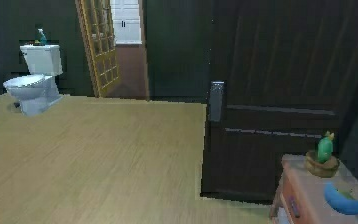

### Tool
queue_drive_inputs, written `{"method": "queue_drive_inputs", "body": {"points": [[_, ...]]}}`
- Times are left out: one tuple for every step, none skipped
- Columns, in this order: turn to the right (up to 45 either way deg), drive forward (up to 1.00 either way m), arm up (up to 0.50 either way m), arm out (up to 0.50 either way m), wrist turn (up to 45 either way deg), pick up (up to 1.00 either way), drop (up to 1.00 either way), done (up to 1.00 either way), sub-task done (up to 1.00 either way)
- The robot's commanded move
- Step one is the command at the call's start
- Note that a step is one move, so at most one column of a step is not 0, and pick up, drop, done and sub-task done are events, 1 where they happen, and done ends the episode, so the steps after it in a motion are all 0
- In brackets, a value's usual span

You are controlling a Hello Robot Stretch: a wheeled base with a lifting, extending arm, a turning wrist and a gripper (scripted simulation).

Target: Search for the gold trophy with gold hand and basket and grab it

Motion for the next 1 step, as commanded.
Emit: {"method": "queue_drive_inputs", "body": {"points": [[0.0,0.20,0.00,0.00,0.0,0.00,0.00,0.00,0.00]]}}
